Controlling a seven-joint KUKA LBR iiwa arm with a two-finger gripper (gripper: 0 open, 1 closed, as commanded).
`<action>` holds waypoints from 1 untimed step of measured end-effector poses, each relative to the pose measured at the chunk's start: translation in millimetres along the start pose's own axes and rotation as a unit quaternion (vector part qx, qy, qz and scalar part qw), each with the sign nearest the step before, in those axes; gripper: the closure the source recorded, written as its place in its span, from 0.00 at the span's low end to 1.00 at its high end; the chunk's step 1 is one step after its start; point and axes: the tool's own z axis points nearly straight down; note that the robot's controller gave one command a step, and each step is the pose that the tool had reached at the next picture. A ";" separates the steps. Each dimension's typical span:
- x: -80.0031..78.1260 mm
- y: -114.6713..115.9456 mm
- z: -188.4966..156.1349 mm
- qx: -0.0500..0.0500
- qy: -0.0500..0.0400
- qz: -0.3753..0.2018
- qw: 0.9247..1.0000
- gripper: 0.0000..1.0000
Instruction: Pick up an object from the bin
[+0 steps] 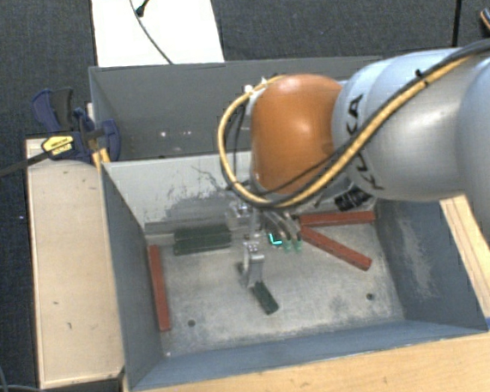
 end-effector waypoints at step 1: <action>40.6 -91.7 87.3 0.002 0.002 0.001 1.000 0.00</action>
Offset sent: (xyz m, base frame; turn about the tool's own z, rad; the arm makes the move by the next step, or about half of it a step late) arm -0.0379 -0.0862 -0.0827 -0.0064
